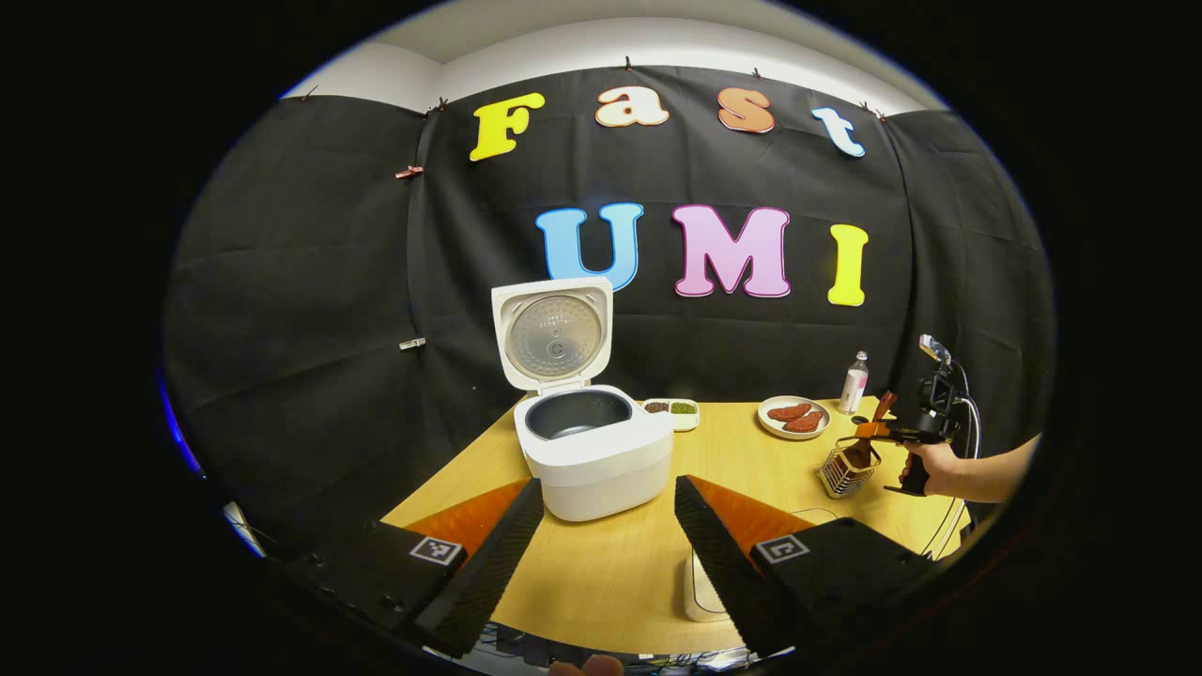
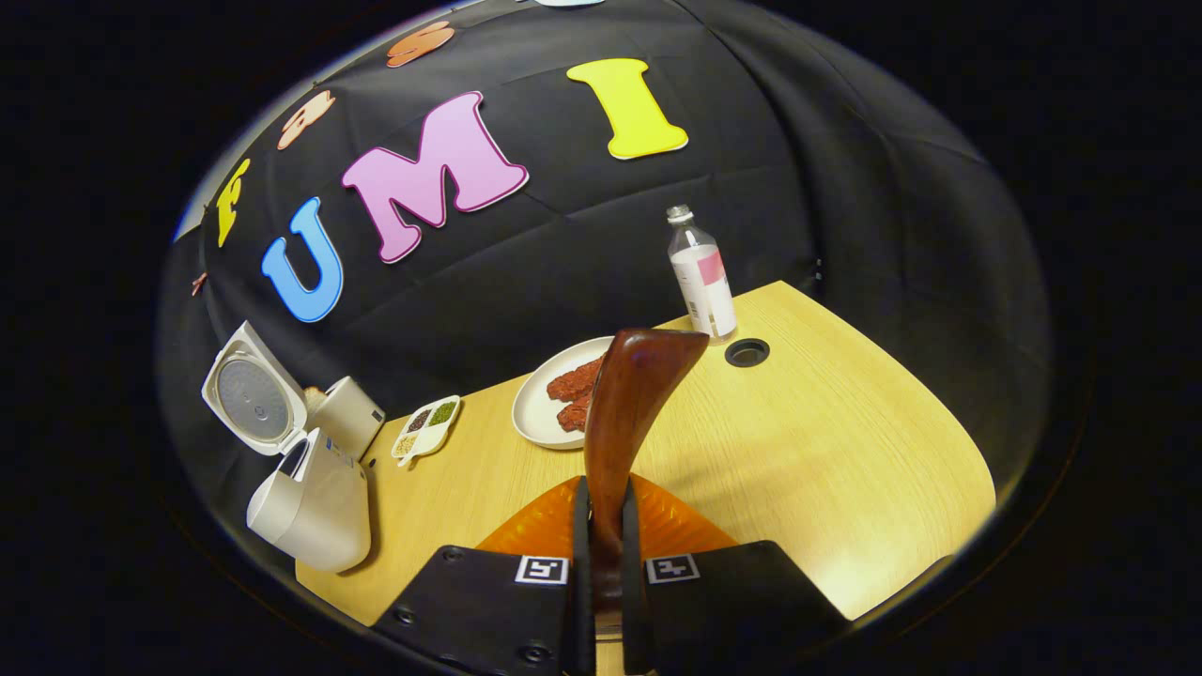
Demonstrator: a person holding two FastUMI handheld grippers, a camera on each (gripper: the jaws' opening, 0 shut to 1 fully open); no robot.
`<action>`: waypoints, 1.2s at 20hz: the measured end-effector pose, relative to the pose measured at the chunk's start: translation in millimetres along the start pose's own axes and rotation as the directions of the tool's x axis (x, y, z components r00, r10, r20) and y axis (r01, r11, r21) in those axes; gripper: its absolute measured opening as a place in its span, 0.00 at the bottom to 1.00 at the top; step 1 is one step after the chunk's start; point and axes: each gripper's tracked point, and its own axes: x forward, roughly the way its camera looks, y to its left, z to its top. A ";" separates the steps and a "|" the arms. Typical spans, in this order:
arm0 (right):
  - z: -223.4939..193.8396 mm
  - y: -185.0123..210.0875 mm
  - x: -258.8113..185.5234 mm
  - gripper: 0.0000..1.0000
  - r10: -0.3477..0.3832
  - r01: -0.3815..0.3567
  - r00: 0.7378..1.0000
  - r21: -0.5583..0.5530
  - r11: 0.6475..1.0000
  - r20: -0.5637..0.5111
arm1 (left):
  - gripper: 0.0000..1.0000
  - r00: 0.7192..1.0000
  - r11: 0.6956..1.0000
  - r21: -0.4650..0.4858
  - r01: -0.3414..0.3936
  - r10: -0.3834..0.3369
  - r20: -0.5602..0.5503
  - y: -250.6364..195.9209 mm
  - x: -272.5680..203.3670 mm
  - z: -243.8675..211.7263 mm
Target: Close the left gripper, press the button to open the rice cooker; take a wooden spoon from the chopstick holder with the right hand, scoop a spoonful of rice and pour it into the rice cooker, then put the wooden spoon back into the chopstick holder.
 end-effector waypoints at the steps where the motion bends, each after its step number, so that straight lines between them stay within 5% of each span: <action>1: 1.1 -3.6 0.7 0.16 -0.023 0.023 1.000 0.005 1.000 0.006 | 0.97 1.000 1.000 -0.001 -0.003 0.003 -0.002 2.9 0.4 -0.8; 8: 18.6 6.7 -9.8 0.20 -0.016 0.021 0.994 -0.051 0.998 0.108 | 0.97 1.000 1.000 -0.012 -0.018 0.018 -0.020 15.4 -2.5 -12.6; 15: 2.2 16.4 -11.4 0.21 0.037 -0.035 0.999 -0.055 0.998 0.037 | 0.97 1.000 1.000 -0.009 -0.029 0.029 -0.010 22.0 -2.7 -11.0; 20: 12.8 9.8 -20.2 0.07 0.004 -0.001 0.998 -0.061 0.998 0.056 | 0.97 0.999 0.999 -0.016 -0.035 0.035 -0.004 26.5 -3.3 -8.9; 24: 54.1 22.5 -54.6 0.07 0.047 -0.038 0.988 -0.064 0.997 0.150 | 0.97 1.000 0.999 -0.038 -0.013 0.013 0.001 25.1 -1.4 -11.2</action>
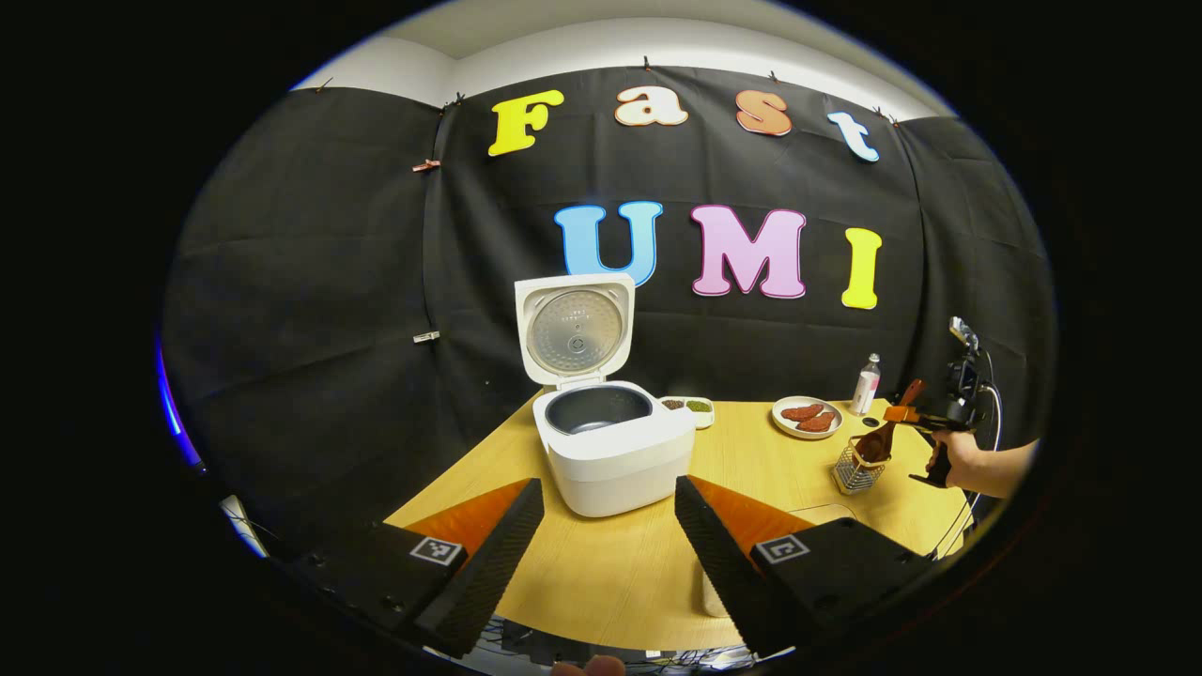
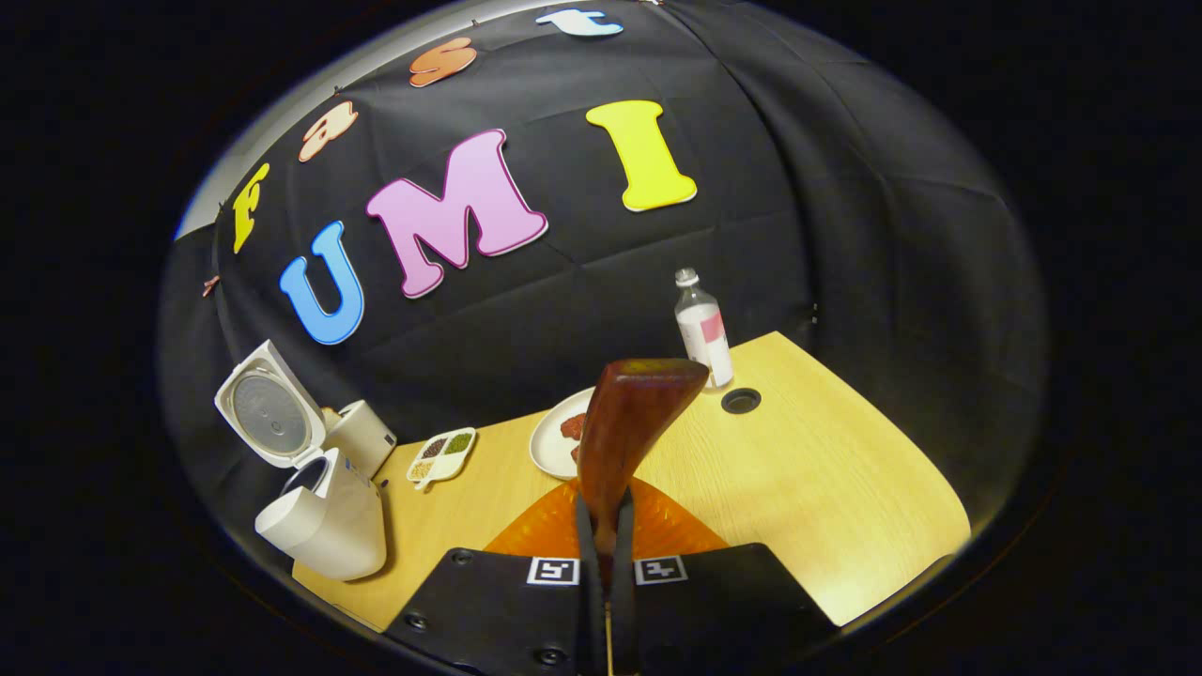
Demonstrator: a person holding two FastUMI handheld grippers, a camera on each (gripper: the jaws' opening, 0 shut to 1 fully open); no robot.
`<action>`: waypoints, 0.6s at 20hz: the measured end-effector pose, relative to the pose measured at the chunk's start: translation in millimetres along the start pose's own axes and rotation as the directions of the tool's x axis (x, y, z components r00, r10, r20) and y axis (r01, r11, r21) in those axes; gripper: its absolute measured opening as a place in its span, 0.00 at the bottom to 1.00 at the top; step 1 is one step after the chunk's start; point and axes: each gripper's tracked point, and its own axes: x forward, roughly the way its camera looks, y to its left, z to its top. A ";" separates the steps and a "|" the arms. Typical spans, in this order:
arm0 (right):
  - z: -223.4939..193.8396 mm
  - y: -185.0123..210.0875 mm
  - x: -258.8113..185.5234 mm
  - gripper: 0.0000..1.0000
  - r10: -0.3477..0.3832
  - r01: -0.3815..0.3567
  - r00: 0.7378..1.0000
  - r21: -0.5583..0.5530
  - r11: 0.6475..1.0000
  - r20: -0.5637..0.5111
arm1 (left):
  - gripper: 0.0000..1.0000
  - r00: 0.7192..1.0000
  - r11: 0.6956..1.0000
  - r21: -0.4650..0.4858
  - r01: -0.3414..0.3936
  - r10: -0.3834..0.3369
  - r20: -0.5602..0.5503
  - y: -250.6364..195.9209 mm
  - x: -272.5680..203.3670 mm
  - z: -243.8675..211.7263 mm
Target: Close the left gripper, press the button to open the rice cooker; take a wooden spoon from the chopstick holder with the right hand, scoop a spoonful of rice and pour it into the rice cooker, then put the wooden spoon back into the chopstick holder.
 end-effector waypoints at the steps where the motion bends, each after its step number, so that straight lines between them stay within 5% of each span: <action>1: 12.6 3.3 -10.1 0.07 0.006 -0.006 1.000 -0.009 1.000 0.022 | 0.97 1.000 1.000 -0.009 0.010 -0.010 0.002 -0.1 1.0 0.7; 6: 47.0 58.9 -77.1 0.07 0.092 -0.092 0.992 -0.008 0.996 0.088 | 0.97 0.998 0.998 -0.036 0.052 -0.051 0.025 7.3 6.7 3.5; 12: 6.8 157.5 -162.0 0.07 0.233 -0.229 0.972 -0.085 0.970 0.037 | 0.97 0.994 0.995 -0.039 0.096 -0.094 0.060 30.3 6.9 8.3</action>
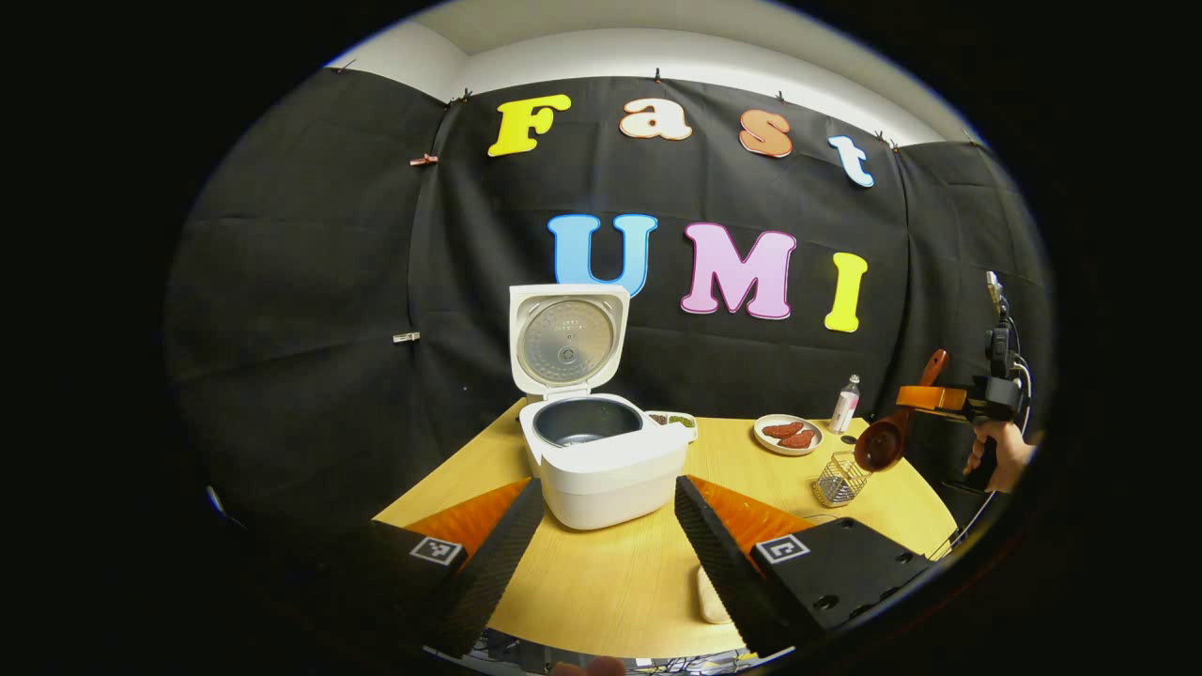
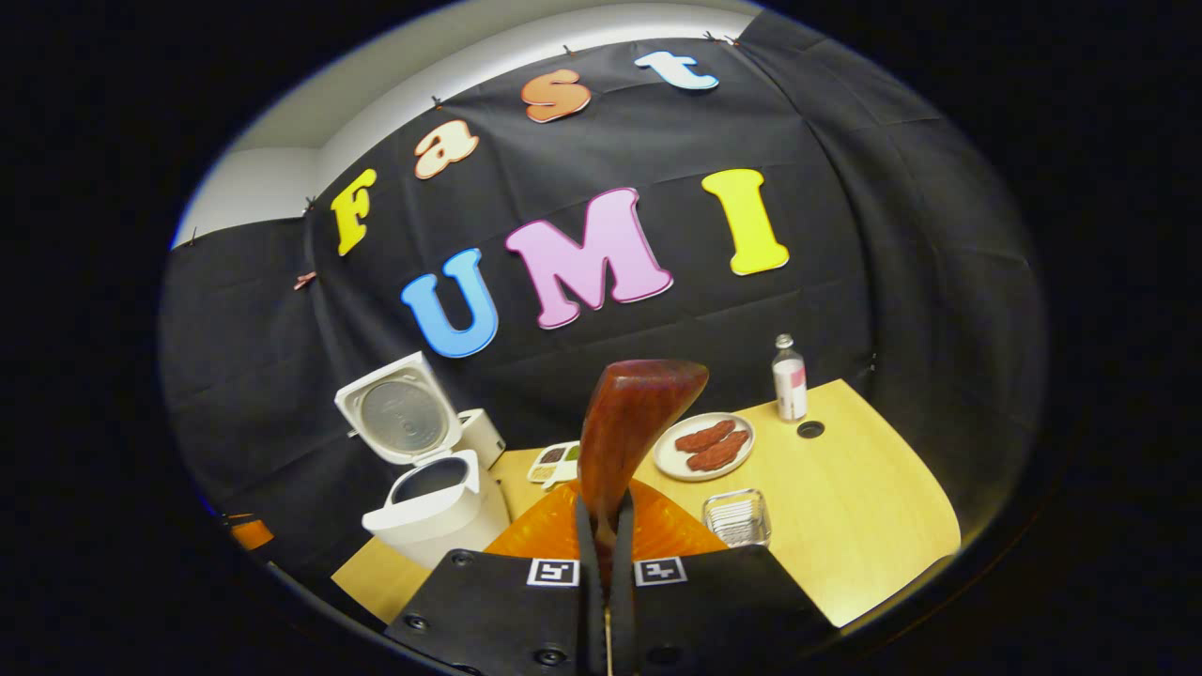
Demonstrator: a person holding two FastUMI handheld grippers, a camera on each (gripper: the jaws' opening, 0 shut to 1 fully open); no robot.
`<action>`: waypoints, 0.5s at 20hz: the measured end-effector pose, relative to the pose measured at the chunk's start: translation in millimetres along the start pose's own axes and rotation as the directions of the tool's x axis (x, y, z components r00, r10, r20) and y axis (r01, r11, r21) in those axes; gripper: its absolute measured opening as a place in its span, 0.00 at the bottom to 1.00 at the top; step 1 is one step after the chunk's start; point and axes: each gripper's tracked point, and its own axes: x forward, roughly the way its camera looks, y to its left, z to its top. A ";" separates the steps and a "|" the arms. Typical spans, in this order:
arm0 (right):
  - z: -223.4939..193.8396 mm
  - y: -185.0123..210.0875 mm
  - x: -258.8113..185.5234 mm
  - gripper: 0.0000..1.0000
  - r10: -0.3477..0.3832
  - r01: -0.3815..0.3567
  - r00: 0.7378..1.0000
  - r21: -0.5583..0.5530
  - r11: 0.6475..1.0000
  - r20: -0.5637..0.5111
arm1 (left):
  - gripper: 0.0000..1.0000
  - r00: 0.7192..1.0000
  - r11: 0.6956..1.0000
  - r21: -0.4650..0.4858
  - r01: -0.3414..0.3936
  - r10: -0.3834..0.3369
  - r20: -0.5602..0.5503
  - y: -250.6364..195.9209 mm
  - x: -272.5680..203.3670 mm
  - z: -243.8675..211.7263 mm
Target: Close the left gripper, press the button to open the rice cooker; take a wooden spoon from the chopstick holder with the right hand, scoop a spoonful of rice and pour it into the rice cooker, then put the wooden spoon back into the chopstick holder.
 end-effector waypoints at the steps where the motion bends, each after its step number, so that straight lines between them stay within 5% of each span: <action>1: -12.8 15.0 -6.6 0.07 0.013 -0.014 1.000 -0.038 0.999 -0.023 | 0.97 1.000 1.000 0.002 0.009 -0.009 0.006 2.1 -0.6 1.4; 6: -89.5 63.3 -20.2 0.07 0.017 -0.052 0.991 -0.261 0.964 -0.134 | 0.97 0.999 0.999 0.009 0.051 -0.051 0.015 14.9 -4.1 1.4; 10: -140.6 63.5 -6.4 0.07 -0.058 -0.051 0.977 -0.485 0.873 -0.207 | 0.97 0.998 0.998 0.010 0.064 -0.064 0.005 22.6 -9.0 -3.2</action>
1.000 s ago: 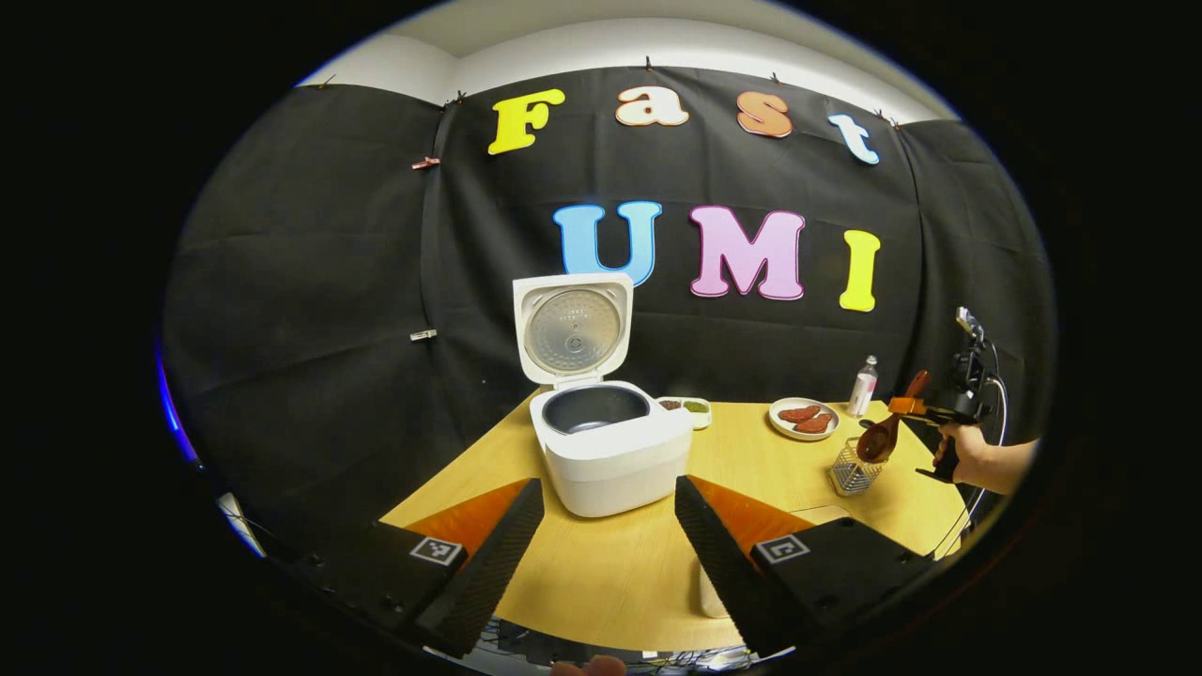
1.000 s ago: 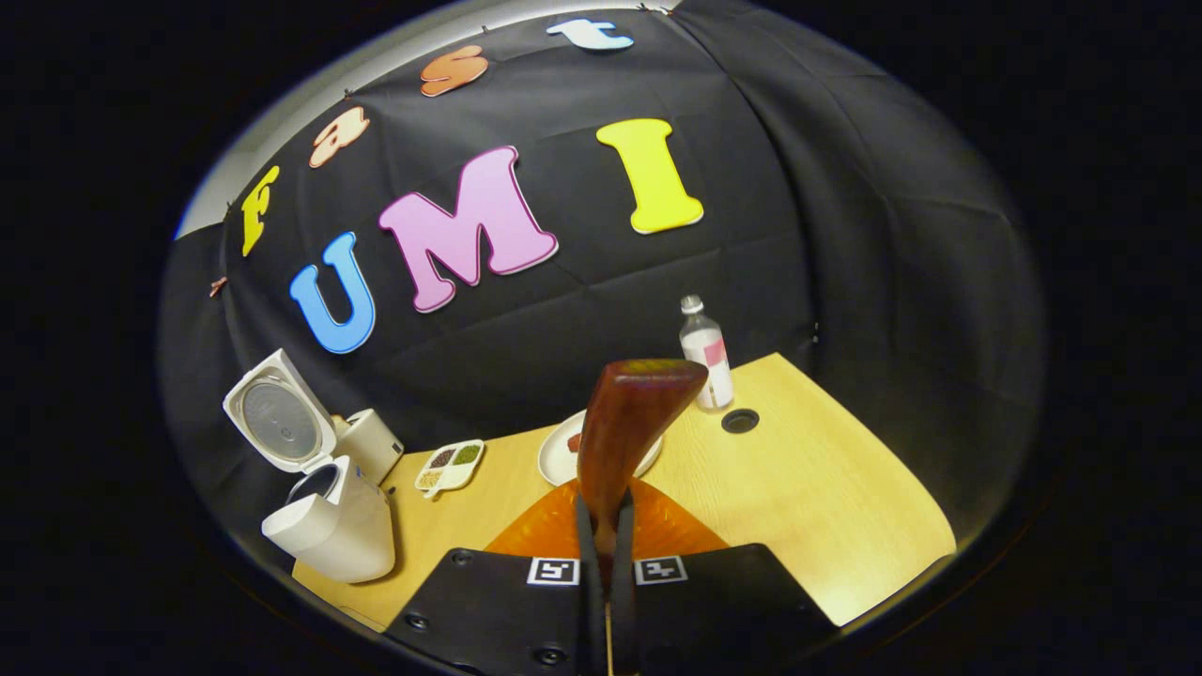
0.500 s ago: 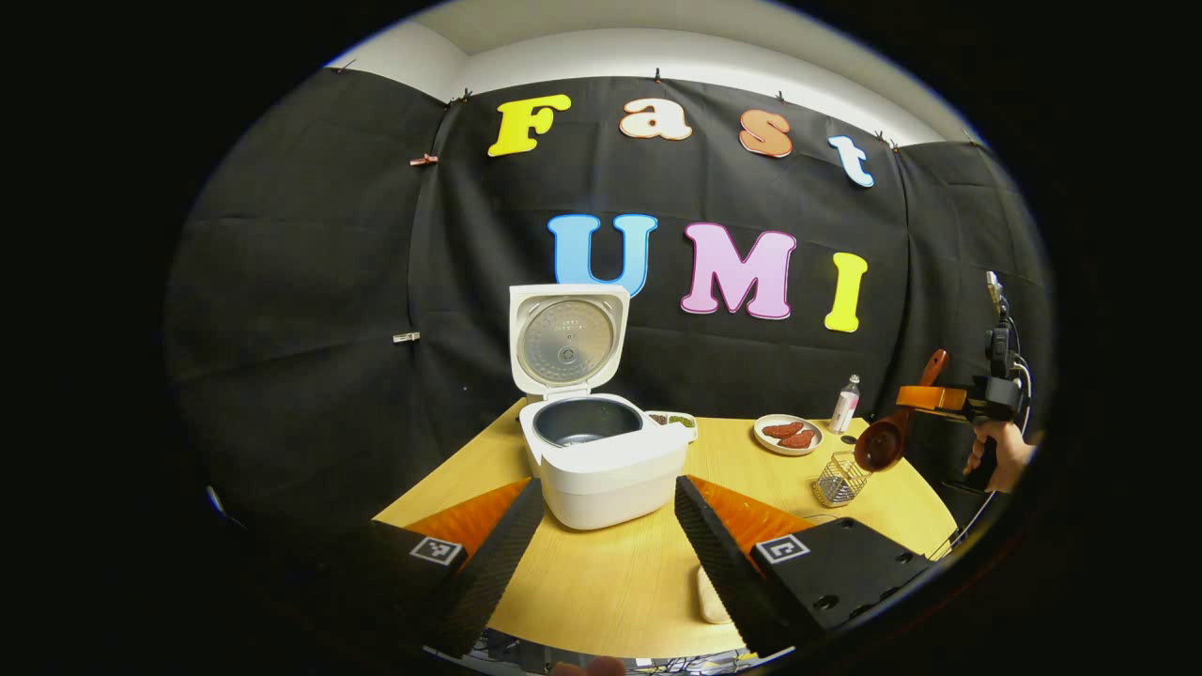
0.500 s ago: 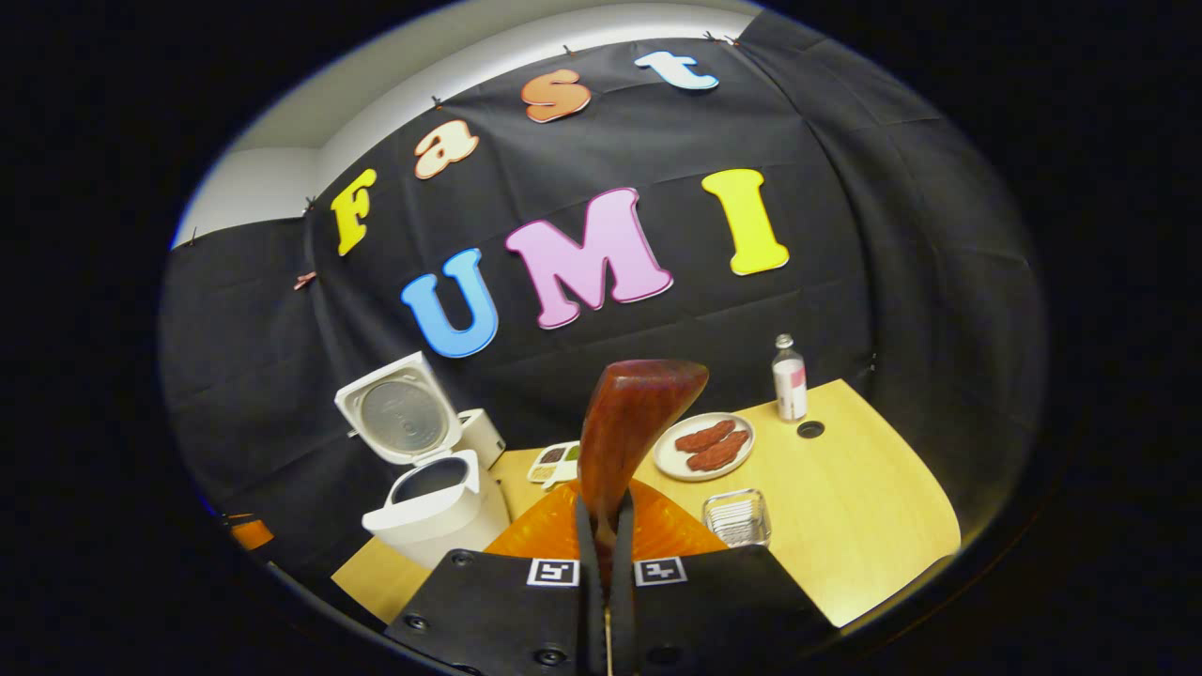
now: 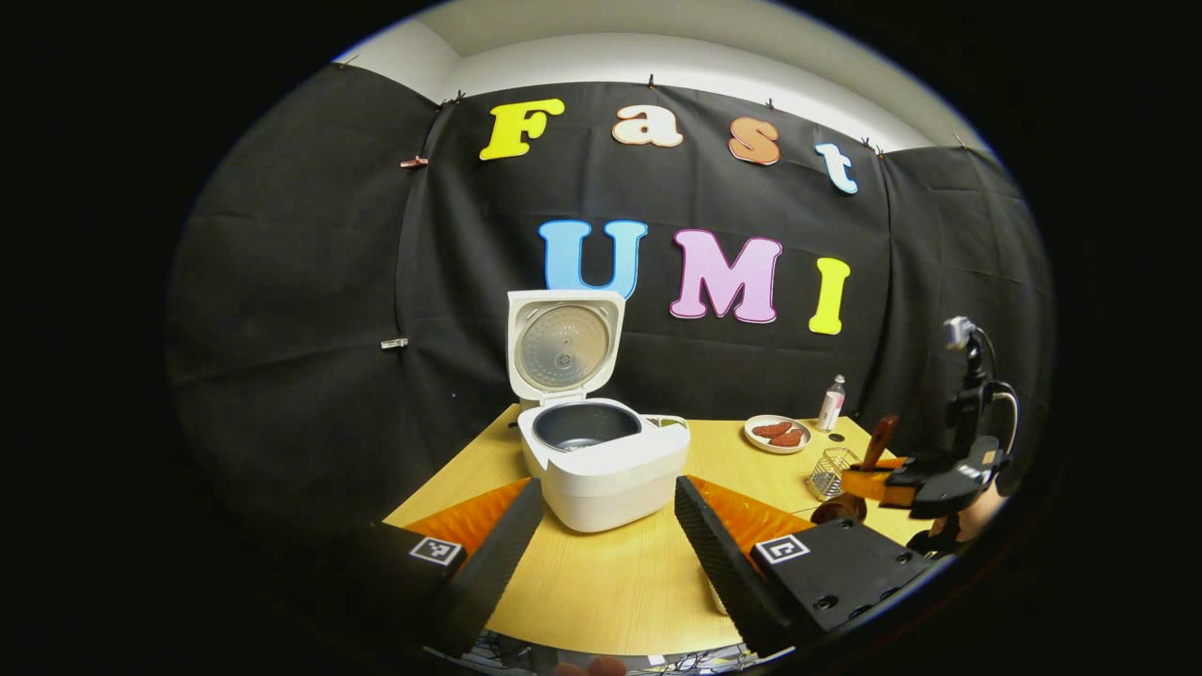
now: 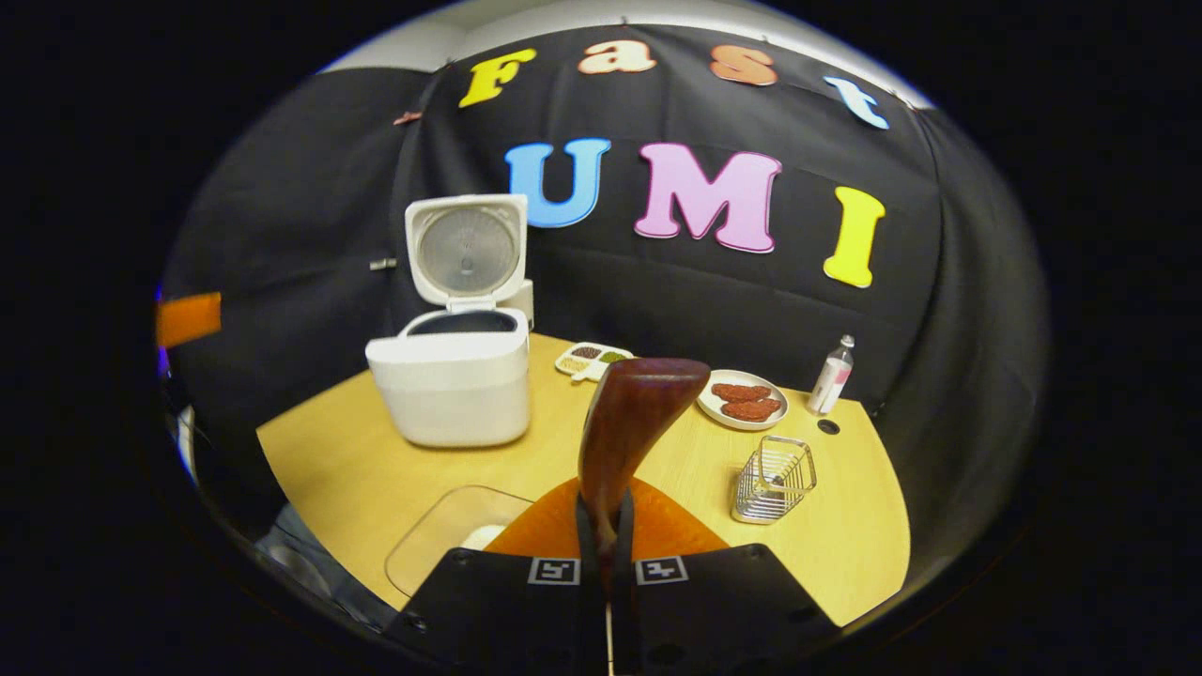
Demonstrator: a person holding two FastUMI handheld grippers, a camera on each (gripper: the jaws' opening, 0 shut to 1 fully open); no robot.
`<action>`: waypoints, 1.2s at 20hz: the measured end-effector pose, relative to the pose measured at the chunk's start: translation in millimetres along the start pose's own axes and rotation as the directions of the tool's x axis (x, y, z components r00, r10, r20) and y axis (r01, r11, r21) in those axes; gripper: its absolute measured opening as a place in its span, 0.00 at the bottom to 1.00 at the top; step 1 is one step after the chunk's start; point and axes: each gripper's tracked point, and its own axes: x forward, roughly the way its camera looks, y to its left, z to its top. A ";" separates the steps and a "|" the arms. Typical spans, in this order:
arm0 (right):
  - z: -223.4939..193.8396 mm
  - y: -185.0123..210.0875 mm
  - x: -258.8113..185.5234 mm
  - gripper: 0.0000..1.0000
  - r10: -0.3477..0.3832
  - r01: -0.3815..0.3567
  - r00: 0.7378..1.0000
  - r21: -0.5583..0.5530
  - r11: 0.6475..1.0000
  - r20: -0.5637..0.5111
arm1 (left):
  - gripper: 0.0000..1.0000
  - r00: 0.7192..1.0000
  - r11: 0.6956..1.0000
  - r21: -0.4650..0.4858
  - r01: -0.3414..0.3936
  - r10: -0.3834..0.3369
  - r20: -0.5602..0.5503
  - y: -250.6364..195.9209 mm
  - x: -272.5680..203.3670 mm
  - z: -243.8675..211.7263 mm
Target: Close the left gripper, press the button to open the rice cooker; take a wooden spoon from the chopstick holder with the right hand, scoop a spoonful of rice and pour it into the rice cooker, then put the wooden spoon back into the chopstick holder.
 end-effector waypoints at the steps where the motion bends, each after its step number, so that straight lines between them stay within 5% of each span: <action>1: -7.7 6.8 6.7 0.07 0.002 -0.003 1.000 -0.033 0.999 -0.013 | 0.97 1.000 1.000 0.002 0.005 -0.005 -0.003 1.1 -1.0 -1.5; 6: -53.5 23.9 31.4 0.07 -0.018 0.011 0.993 -0.060 0.998 -0.118 | 0.98 1.000 1.000 0.012 0.004 -0.004 -0.009 14.3 -2.7 -3.6; 9: -65.6 45.1 32.2 0.07 0.021 -0.008 0.989 0.091 0.996 -0.145 | 0.97 1.000 1.000 0.005 -0.001 0.001 -0.012 22.1 -2.9 -5.8; 12: -70.4 52.2 31.9 0.07 0.059 -0.009 0.986 0.308 0.951 -0.154 | 0.98 1.000 1.000 -0.006 -0.002 0.002 -0.019 25.3 -4.4 -8.3; 17: -75.9 38.4 34.5 0.07 0.107 0.004 0.986 0.666 0.746 -0.126 | 0.98 1.000 1.000 -0.012 -0.003 0.003 -0.018 25.3 -3.7 -10.1; 24: -65.7 14.9 23.0 0.07 0.103 -0.037 0.995 0.881 0.471 -0.013 | 0.98 1.000 1.000 -0.003 -0.001 0.001 -0.015 20.1 -5.5 -7.9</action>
